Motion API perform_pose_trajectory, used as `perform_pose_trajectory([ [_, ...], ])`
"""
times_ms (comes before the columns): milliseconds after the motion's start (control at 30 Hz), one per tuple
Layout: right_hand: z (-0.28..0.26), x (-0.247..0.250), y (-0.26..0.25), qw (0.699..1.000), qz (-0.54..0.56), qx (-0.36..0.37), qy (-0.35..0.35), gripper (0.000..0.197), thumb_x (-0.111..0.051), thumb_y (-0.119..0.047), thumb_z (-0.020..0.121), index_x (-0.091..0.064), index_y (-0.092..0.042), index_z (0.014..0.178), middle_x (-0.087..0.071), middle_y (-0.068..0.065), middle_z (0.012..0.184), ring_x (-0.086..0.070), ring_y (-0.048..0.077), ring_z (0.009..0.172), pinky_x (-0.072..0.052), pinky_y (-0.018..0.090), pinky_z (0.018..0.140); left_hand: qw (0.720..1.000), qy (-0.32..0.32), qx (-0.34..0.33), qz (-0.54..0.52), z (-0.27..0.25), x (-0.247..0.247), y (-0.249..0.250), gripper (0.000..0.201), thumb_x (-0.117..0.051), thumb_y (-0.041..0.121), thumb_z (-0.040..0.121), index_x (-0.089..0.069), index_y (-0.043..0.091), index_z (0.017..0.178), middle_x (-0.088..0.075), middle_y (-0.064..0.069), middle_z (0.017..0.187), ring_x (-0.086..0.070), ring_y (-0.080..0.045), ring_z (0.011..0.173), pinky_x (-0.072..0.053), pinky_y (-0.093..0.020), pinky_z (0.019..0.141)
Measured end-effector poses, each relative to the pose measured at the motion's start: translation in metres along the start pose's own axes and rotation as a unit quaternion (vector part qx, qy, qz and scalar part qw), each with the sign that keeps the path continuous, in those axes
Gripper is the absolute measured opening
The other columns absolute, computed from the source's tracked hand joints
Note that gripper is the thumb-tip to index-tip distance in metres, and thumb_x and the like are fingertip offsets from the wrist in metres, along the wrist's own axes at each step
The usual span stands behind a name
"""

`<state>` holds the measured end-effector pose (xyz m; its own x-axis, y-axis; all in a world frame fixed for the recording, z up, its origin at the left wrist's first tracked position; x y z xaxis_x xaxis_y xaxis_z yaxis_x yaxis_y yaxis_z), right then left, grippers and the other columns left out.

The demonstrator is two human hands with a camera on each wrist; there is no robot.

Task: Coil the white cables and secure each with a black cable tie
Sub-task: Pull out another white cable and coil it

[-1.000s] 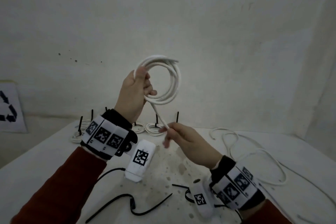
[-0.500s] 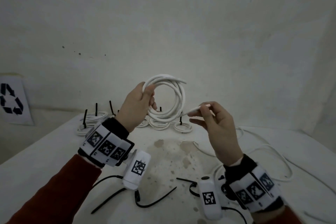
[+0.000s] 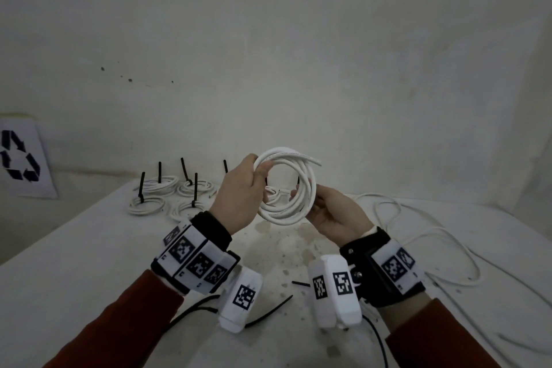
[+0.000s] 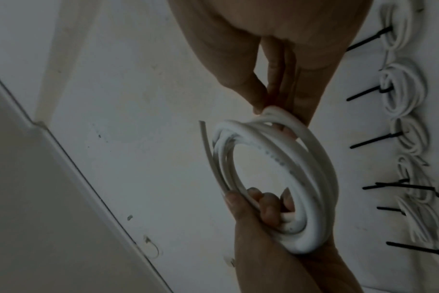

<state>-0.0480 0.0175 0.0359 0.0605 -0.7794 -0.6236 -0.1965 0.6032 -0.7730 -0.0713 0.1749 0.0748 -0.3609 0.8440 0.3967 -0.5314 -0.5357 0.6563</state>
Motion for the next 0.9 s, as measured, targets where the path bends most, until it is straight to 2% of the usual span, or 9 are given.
perform_pose_trajectory([
  [133, -0.005, -0.005, 0.001, 0.999, -0.027, 0.024, -0.034, 0.013, -0.058, -0.004, 0.092, -0.067, 0.004, 0.087, -0.069, 0.015, 0.076, -0.068, 0.02, 0.064, -0.057, 0.027, 0.06, 0.999, 0.025, 0.023, 0.009, -0.002, 0.003, -0.004, 0.03, -0.034, 0.033, 0.1, -0.044, 0.013, 0.081, -0.05, 0.001, 0.06, -0.052, -0.005, 0.044, -0.042, -0.02, 0.046],
  [300, -0.02, -0.012, -0.003, 0.984, -0.117, 0.127, -0.035, 0.015, -0.058, 0.001, 0.09, -0.069, 0.006, 0.099, -0.072, 0.013, 0.082, -0.07, 0.018, 0.069, -0.057, 0.027, 0.064, 0.997, 0.064, 0.051, 0.007, -0.002, 0.01, -0.005, 0.031, -0.032, 0.034, 0.1, -0.047, 0.01, 0.088, -0.048, 0.0, 0.061, -0.054, -0.013, 0.047, -0.042, -0.02, 0.044],
  [400, -0.024, -0.012, -0.006, 0.98, -0.108, 0.168, -0.024, 0.016, -0.059, 0.0, 0.09, -0.068, 0.005, 0.103, -0.072, 0.016, 0.086, -0.069, 0.021, 0.074, -0.057, 0.027, 0.066, 0.996, 0.077, 0.036, -0.01, -0.003, 0.012, 0.001, 0.031, -0.032, 0.033, 0.101, -0.046, 0.01, 0.085, -0.047, -0.001, 0.061, -0.053, -0.006, 0.042, -0.04, -0.017, 0.043],
  [500, -0.022, -0.005, -0.003, 0.987, -0.022, 0.156, 0.016, 0.017, -0.061, 0.004, 0.088, -0.065, 0.007, 0.104, -0.07, 0.021, 0.091, -0.067, 0.025, 0.078, -0.059, 0.03, 0.068, 0.993, 0.104, 0.027, -0.05, -0.004, 0.015, 0.007, 0.031, -0.033, 0.029, 0.102, -0.044, 0.012, 0.079, -0.046, -0.001, 0.059, -0.052, -0.003, 0.041, -0.039, -0.015, 0.043],
  [567, -0.02, -0.006, 0.0, 0.99, -0.032, 0.138, 0.008, 0.017, -0.06, 0.004, 0.088, -0.065, 0.008, 0.104, -0.071, 0.021, 0.091, -0.067, 0.026, 0.077, -0.059, 0.03, 0.069, 0.994, 0.096, 0.012, -0.047, -0.003, 0.014, 0.013, 0.031, -0.033, 0.03, 0.101, -0.044, 0.012, 0.079, -0.045, 0.001, 0.059, -0.052, -0.004, 0.041, -0.042, -0.019, 0.045],
  [633, -0.021, -0.012, -0.001, 0.99, -0.08, 0.115, -0.028, 0.016, -0.054, 0.005, 0.091, -0.068, 0.006, 0.098, -0.07, 0.016, 0.083, -0.067, 0.022, 0.071, -0.058, 0.026, 0.067, 0.997, 0.075, -0.006, -0.015, -0.004, 0.01, 0.016, 0.031, -0.033, 0.033, 0.1, -0.045, 0.012, 0.082, -0.046, 0.001, 0.059, -0.054, -0.01, 0.044, -0.047, -0.03, 0.049],
  [733, -0.025, -0.019, -0.005, 0.99, -0.072, 0.073, -0.097, 0.03, -0.044, 0.001, 0.092, -0.074, 0.0, 0.086, -0.07, 0.014, 0.086, -0.067, 0.02, 0.074, -0.057, 0.029, 0.07, 0.997, 0.081, 0.004, 0.011, -0.005, 0.009, 0.014, 0.035, -0.032, 0.038, 0.098, -0.047, 0.01, 0.084, -0.048, -0.002, 0.061, -0.06, -0.03, 0.054, -0.05, -0.045, 0.057],
  [800, -0.03, -0.02, -0.003, 0.987, -0.039, 0.042, -0.149, 0.034, -0.041, -0.009, 0.091, -0.074, 0.002, 0.089, -0.07, 0.017, 0.094, -0.067, 0.025, 0.085, -0.055, 0.036, 0.081, 0.995, 0.092, 0.022, 0.012, -0.005, 0.01, 0.013, 0.036, -0.033, 0.038, 0.098, -0.047, 0.008, 0.085, -0.049, -0.004, 0.062, -0.06, -0.037, 0.059, -0.05, -0.05, 0.06],
  [900, -0.035, -0.019, 0.0, 0.978, -0.082, 0.07, -0.179, 0.03, -0.054, -0.027, 0.088, -0.074, -0.004, 0.093, -0.07, 0.014, 0.098, -0.065, 0.024, 0.091, -0.049, 0.042, 0.091, 0.994, 0.099, 0.034, 0.024, -0.004, 0.01, 0.016, 0.033, -0.033, 0.036, 0.099, -0.047, 0.009, 0.085, -0.049, -0.003, 0.063, -0.061, -0.036, 0.061, -0.05, -0.049, 0.062],
])
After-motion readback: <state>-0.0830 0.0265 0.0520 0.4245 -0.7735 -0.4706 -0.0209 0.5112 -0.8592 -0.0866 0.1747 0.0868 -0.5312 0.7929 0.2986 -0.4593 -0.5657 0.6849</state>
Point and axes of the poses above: each hand's wrist, its own z-axis towards the middle knuckle, its own x-axis out of the back of the hand, y = z × x, the point moved 4 cm from there along z, towards the middle knuckle
